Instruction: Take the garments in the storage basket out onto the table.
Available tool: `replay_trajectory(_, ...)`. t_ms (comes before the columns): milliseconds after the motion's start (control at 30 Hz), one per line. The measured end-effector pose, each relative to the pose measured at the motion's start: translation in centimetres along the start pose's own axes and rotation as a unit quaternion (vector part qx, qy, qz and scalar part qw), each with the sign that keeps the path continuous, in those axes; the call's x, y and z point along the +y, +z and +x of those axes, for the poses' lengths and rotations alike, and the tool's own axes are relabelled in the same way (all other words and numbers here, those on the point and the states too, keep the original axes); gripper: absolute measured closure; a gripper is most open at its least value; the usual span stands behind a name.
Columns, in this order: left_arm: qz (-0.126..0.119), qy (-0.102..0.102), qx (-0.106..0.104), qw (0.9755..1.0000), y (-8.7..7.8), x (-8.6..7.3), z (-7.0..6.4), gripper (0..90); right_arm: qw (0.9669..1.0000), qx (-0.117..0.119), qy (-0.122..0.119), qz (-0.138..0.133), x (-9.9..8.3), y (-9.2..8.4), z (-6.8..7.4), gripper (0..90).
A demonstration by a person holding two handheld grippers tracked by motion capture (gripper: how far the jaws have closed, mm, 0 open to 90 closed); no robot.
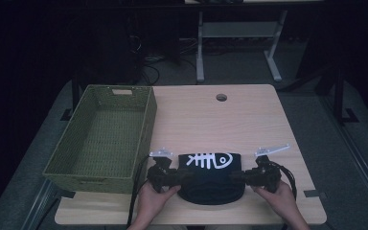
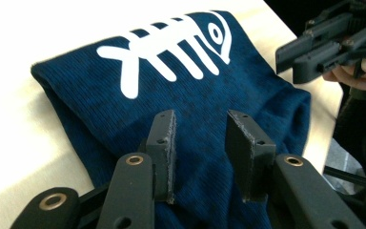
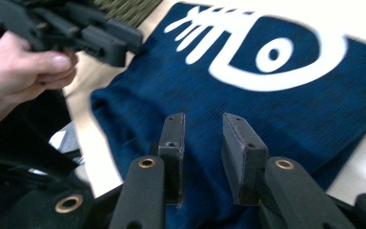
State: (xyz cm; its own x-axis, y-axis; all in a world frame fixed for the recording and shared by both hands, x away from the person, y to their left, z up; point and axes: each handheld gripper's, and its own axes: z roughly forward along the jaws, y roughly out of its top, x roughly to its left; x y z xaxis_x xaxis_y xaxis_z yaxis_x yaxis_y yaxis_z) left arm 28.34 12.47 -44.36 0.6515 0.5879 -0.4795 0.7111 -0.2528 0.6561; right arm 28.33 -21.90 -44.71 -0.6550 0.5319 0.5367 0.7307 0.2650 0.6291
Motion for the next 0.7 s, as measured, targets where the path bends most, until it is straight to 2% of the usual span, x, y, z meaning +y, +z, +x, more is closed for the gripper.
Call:
replay_trajectory(67,0.004,0.001,0.001,1.0000,0.1,-0.3,-0.1,63.8,0.9999,-0.001,-0.007,0.008,-0.6,0.1,0.3,70.4)
replay_trajectory(167,0.009,0.001,0.004,0.9999,0.5,-0.6,-0.1,63.5,0.9998,-0.002,-0.003,0.020,-1.2,0.5,0.4,71.5)
replay_trajectory(333,0.013,0.003,0.006,0.9999,1.0,-1.0,0.1,64.7,0.9991,-0.016,-0.005,0.038,-2.0,1.4,0.4,72.3)
replay_trajectory(500,-0.001,0.001,0.008,1.0000,0.4,-0.7,-0.2,62.6,0.9994,-0.014,-0.005,0.033,-1.7,1.1,0.4,69.4)
replay_trajectory(700,-0.022,-0.014,0.019,0.9995,-0.5,-0.2,0.5,61.1,0.9993,-0.037,-0.002,0.006,-0.7,-0.2,0.3,65.1)
